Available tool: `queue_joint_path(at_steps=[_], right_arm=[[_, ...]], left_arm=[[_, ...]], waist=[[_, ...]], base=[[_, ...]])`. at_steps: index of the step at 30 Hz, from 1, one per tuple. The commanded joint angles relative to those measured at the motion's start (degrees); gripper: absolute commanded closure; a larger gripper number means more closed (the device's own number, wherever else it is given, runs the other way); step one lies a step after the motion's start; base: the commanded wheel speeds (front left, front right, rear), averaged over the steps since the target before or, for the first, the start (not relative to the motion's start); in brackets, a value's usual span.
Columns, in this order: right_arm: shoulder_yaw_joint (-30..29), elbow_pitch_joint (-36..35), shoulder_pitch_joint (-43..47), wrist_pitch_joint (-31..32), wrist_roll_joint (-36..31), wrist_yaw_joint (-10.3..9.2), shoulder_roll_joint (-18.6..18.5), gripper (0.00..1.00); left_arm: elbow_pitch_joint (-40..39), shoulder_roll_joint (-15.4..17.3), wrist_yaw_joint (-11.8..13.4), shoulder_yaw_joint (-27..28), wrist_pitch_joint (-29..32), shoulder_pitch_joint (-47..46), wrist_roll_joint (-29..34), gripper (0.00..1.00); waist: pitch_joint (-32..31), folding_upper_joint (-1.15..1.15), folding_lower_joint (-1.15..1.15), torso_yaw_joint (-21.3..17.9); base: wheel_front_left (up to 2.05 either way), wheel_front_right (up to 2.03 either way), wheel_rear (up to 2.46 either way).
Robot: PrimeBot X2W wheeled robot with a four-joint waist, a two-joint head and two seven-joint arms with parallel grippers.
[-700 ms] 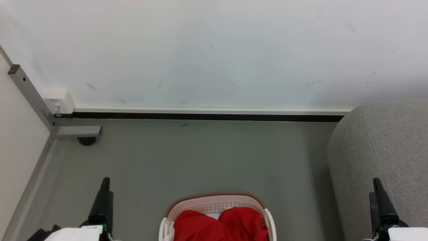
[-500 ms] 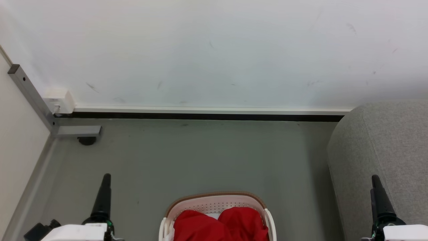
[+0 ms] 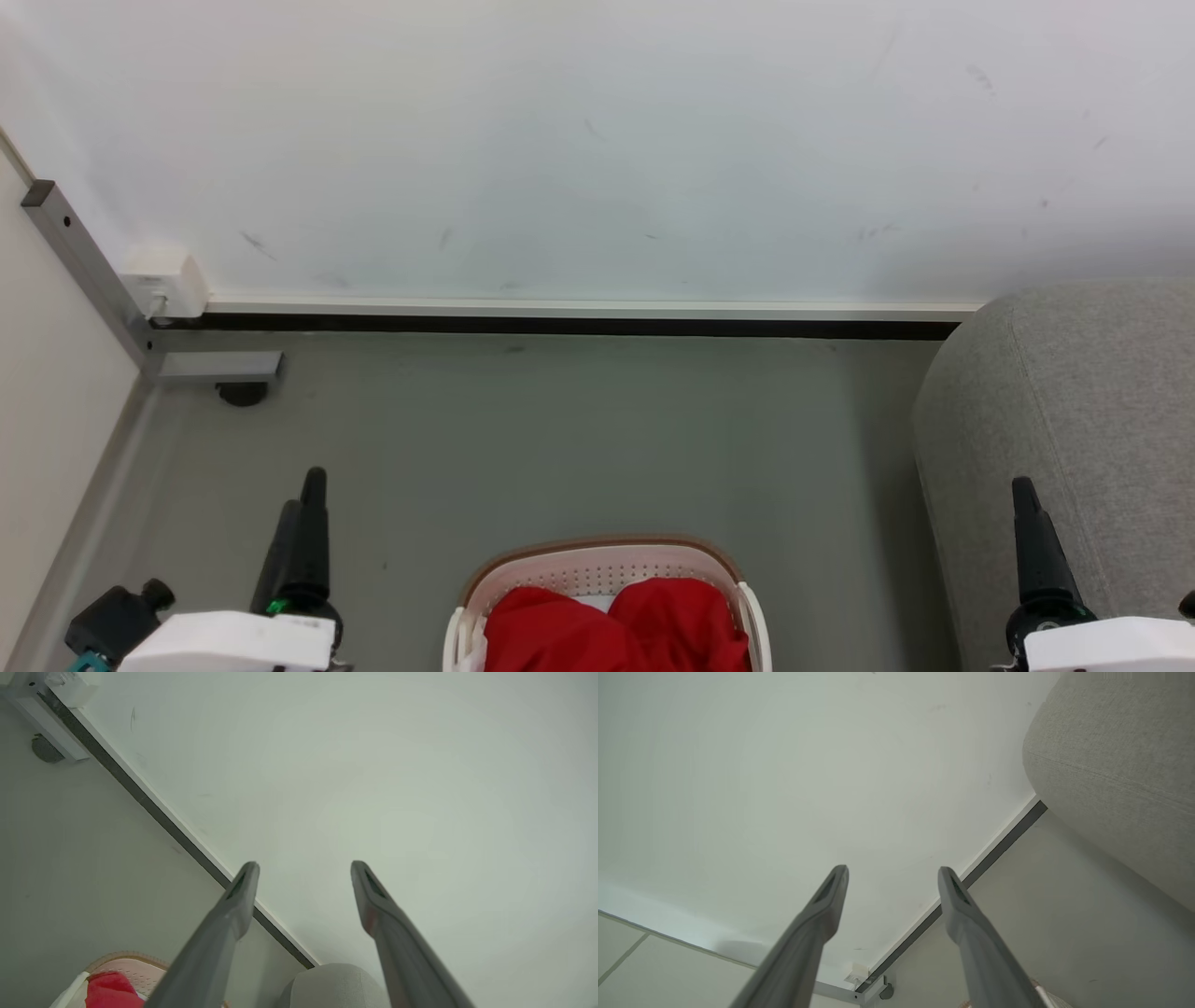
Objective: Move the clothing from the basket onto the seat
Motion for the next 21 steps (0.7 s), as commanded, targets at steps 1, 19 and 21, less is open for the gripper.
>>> queue_joint_path(at_steps=[1,19,21], right_arm=[[0.25,-1.0,-1.52,-0.52,-1.78,-0.04,-0.62,0.0],[3.19,1.56,-2.09,-3.76,-25.09,-0.06,-1.0,0.0],[3.09,2.04,-2.26,-4.14,-26.92,-0.06,-0.96,0.0]], left_arm=[[-0.98,0.54,-0.29,0.01,-0.51,-1.43,2.28,0.0],[-0.14,2.59,2.08,-3.78,-3.84,-1.12,23.59,0.0],[-0.11,2.85,2.51,-4.27,-4.12,-1.28,24.92,0.0]], waist=[[-0.01,0.0,0.0,-0.03],[-0.48,0.0,0.0,-0.37],[-0.51,0.0,0.0,-0.38]], base=[[0.0,0.0,0.0],[0.0,0.0,0.0],[0.0,0.0,0.0]])
